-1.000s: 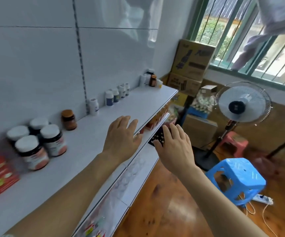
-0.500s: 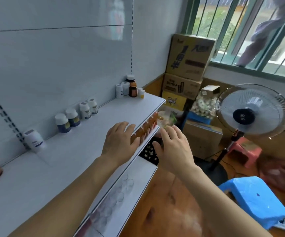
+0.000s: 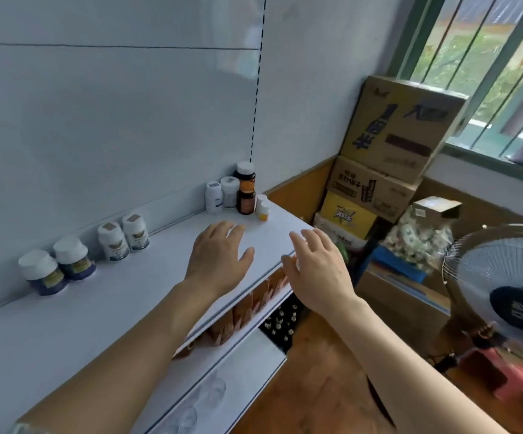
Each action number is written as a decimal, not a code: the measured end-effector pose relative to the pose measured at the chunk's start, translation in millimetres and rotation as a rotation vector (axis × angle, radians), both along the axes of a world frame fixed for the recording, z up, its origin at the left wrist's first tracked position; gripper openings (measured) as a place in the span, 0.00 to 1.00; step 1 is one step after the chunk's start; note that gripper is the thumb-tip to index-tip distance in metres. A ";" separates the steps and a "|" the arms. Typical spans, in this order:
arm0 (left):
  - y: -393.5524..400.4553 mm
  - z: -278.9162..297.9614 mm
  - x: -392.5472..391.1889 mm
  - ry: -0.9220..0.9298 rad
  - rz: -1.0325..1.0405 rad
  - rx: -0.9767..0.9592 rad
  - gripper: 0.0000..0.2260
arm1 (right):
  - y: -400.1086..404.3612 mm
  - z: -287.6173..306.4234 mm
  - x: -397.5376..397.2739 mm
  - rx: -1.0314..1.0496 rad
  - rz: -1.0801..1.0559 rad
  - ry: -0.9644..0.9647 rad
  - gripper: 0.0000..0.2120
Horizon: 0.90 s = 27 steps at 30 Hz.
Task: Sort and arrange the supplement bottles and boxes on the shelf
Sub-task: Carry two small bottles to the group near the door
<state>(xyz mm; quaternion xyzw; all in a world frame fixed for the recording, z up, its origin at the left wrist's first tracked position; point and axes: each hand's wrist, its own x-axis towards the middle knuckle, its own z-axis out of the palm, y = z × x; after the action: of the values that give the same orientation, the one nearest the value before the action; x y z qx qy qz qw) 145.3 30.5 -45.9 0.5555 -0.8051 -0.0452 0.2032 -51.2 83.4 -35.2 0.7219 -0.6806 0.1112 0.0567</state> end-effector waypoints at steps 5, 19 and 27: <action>-66.6 -5.0 -32.7 0.018 0.000 0.024 0.23 | -81.5 -2.2 -31.3 -0.010 0.055 0.013 0.23; -169.9 -46.4 -96.9 0.110 0.217 0.117 0.14 | -265.8 -40.9 -74.6 0.112 0.459 -0.079 0.24; -192.4 -61.4 -135.1 0.176 0.402 0.141 0.13 | -327.9 -65.5 -84.1 0.187 0.783 -0.178 0.19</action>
<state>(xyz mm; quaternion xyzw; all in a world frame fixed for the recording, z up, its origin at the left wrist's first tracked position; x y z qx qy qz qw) 10.2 -161.9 -107.3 0.7113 -0.6524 -0.1082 0.2381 -135.3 -244.6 -100.7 0.9160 -0.3638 0.1243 -0.1149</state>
